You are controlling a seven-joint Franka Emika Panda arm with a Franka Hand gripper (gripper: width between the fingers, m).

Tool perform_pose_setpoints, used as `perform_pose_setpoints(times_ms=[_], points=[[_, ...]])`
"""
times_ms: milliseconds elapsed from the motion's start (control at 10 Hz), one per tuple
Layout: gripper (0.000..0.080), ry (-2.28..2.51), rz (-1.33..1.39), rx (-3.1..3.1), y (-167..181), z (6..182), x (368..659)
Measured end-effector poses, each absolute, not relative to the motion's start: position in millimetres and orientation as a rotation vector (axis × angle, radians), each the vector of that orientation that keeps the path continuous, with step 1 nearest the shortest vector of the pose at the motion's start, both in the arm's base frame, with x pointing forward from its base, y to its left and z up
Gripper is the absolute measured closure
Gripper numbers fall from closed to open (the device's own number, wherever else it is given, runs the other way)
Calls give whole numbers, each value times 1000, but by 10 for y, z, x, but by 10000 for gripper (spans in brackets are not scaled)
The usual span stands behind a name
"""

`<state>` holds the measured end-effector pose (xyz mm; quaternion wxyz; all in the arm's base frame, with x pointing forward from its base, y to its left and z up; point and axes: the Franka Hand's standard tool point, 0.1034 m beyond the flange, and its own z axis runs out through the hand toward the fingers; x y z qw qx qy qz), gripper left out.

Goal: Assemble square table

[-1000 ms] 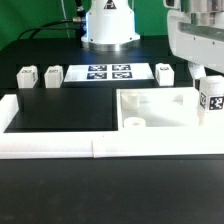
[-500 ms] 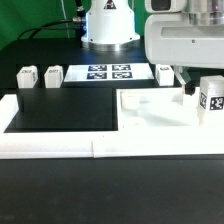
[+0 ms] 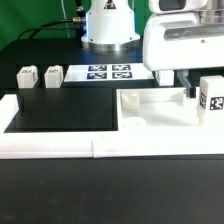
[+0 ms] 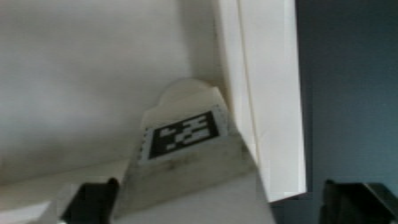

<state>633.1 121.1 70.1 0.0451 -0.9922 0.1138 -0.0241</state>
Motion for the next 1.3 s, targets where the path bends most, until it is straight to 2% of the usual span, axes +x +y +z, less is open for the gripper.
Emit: perform_pose_setpoints(times_ms=[200, 600, 900, 1300], points=[[505, 403, -70, -3026, 1179, 692, 6330], [506, 905, -47, -2912, 1148, 684, 6331], [506, 1460, -15, -2679, 1143, 682, 6321], [506, 2238, 90, -2036, 1148, 687, 6317]])
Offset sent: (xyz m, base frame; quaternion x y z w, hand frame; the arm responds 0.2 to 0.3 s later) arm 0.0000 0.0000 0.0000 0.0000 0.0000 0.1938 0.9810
